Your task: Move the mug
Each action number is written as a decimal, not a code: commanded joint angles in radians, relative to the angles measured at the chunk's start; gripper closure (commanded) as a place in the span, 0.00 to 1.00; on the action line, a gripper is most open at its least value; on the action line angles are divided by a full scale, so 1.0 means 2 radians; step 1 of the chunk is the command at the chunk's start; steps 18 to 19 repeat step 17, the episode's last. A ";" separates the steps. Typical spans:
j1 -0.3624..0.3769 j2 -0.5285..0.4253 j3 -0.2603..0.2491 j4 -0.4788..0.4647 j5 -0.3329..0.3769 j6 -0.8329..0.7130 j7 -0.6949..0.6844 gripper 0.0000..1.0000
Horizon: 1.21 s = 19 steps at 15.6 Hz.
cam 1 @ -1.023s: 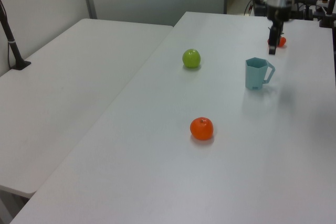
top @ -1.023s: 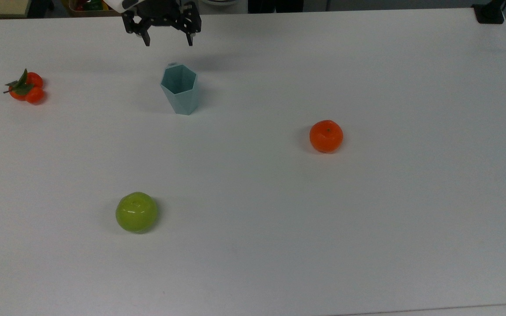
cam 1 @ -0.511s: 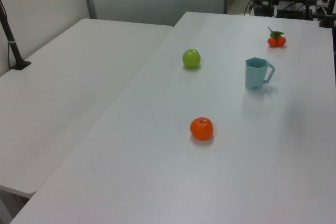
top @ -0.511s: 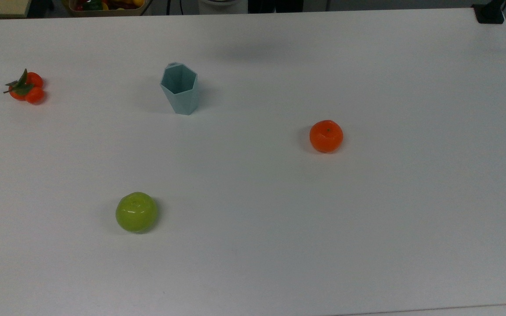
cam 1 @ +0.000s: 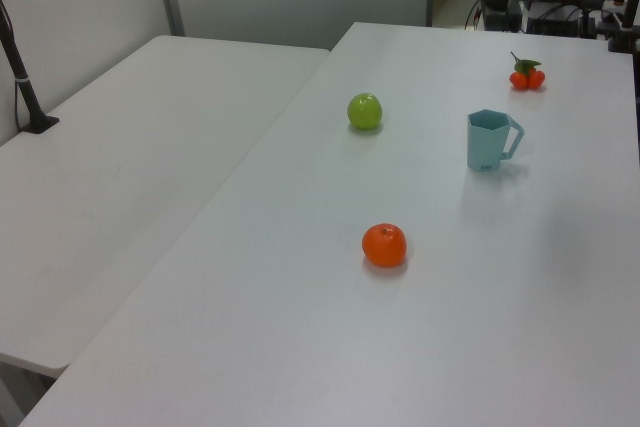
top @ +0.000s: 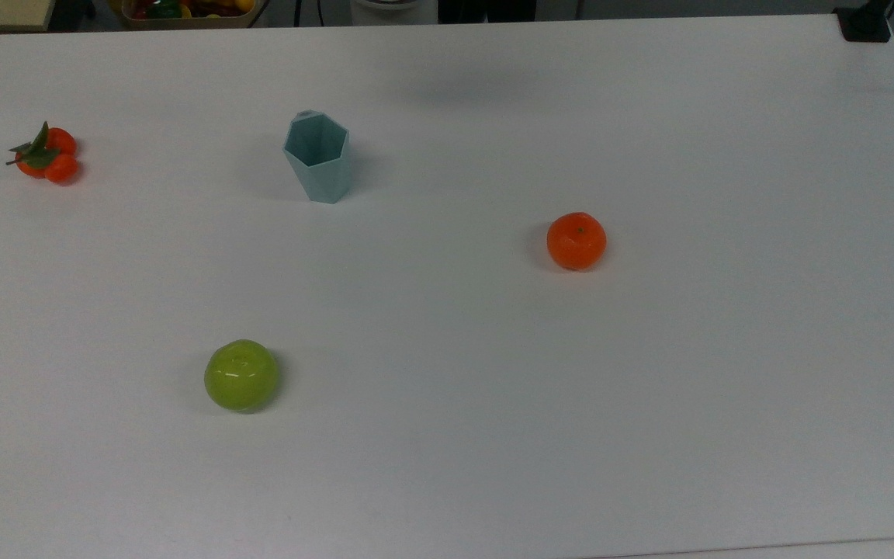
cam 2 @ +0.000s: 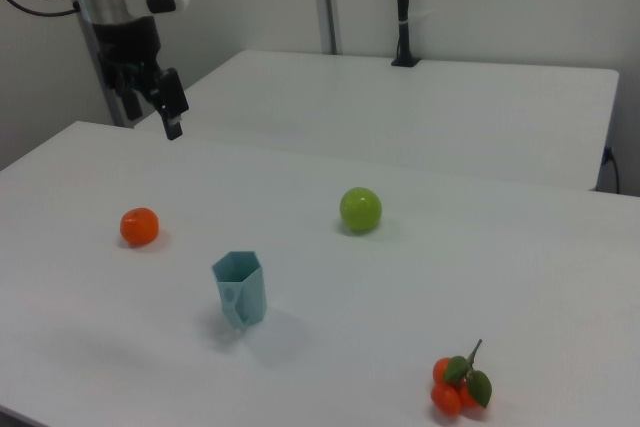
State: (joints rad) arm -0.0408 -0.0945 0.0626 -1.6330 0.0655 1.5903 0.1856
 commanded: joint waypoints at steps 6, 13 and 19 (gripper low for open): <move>0.012 0.025 -0.026 0.008 0.001 0.087 -0.122 0.00; 0.017 0.027 -0.032 0.007 0.004 0.082 -0.141 0.00; 0.017 0.027 -0.031 0.007 0.005 0.083 -0.140 0.00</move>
